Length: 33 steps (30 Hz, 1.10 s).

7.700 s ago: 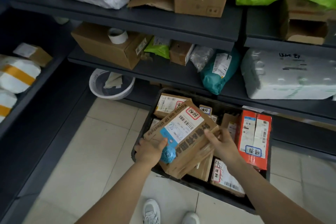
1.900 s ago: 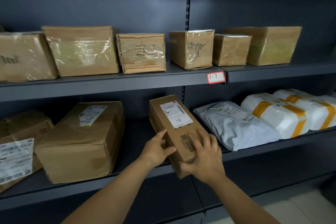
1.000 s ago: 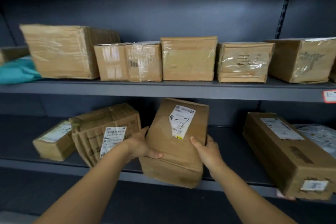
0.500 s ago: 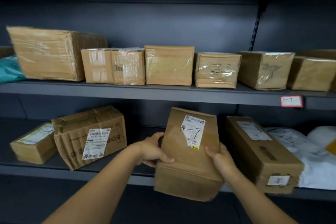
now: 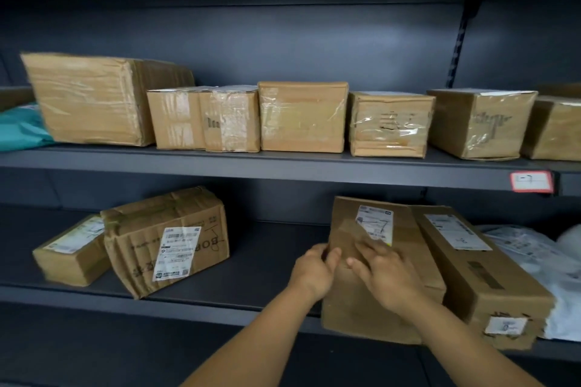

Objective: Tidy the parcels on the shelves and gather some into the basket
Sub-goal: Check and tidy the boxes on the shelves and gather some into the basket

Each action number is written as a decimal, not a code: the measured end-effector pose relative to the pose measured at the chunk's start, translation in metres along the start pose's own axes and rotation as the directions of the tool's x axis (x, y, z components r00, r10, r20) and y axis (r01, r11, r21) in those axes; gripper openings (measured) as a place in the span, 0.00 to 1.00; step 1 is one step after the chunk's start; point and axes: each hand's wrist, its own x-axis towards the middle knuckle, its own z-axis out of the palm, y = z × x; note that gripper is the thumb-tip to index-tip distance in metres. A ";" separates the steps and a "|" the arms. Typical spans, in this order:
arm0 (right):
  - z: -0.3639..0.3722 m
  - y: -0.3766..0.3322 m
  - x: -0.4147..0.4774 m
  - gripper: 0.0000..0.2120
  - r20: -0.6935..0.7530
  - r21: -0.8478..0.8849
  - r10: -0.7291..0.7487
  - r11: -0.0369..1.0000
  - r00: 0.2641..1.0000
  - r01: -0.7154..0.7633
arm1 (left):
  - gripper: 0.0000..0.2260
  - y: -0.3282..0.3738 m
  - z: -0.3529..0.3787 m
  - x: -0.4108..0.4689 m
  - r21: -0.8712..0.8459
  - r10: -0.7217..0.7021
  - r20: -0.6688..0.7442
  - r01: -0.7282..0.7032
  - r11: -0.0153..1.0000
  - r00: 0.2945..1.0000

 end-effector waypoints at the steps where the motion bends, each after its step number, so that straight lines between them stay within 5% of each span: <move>1: 0.001 0.005 0.005 0.26 0.005 0.011 -0.007 1.000 1.000 0.007 | 0.20 -0.006 -0.009 -0.002 -0.063 -0.005 -0.022 0.004 0.998 1.000; 5: -0.008 0.006 0.022 0.20 0.004 0.069 -0.047 0.997 0.999 0.047 | 0.17 -0.030 -0.064 -0.010 0.078 0.135 -0.213 -0.120 0.990 0.968; 9: 0.007 -0.056 0.033 0.19 -0.121 0.107 -0.209 0.969 0.971 0.222 | 0.16 -0.057 -0.131 -0.017 0.303 0.292 -0.410 -0.173 0.937 0.864; 12: 0.031 -0.111 0.041 0.20 -0.069 0.210 -0.315 0.923 0.946 0.323 | 0.15 -0.081 -0.176 -0.022 0.517 0.394 -0.534 -0.080 0.852 0.748; 16: 0.049 -0.165 0.062 0.24 0.093 0.407 -0.263 0.890 0.960 0.204 | 0.21 -0.106 -0.236 -0.038 0.599 0.384 -0.663 0.148 0.787 0.642; 22: 0.069 -0.211 0.107 0.29 0.212 0.614 -0.131 0.789 0.968 -0.028 | 0.32 -0.141 -0.288 -0.040 0.286 -0.125 -0.626 0.375 0.882 0.770; 27: 0.092 -0.231 0.136 0.32 0.241 0.695 -0.100 0.712 0.965 -0.099 | 0.35 -0.168 -0.287 -0.028 0.164 -0.156 -0.486 0.265 0.950 0.860; 33: 0.103 -0.241 0.160 0.34 0.217 0.831 -0.122 0.544 0.968 -0.117 | 0.32 -0.178 -0.285 -0.021 0.112 -0.146 -0.489 0.228 0.967 0.860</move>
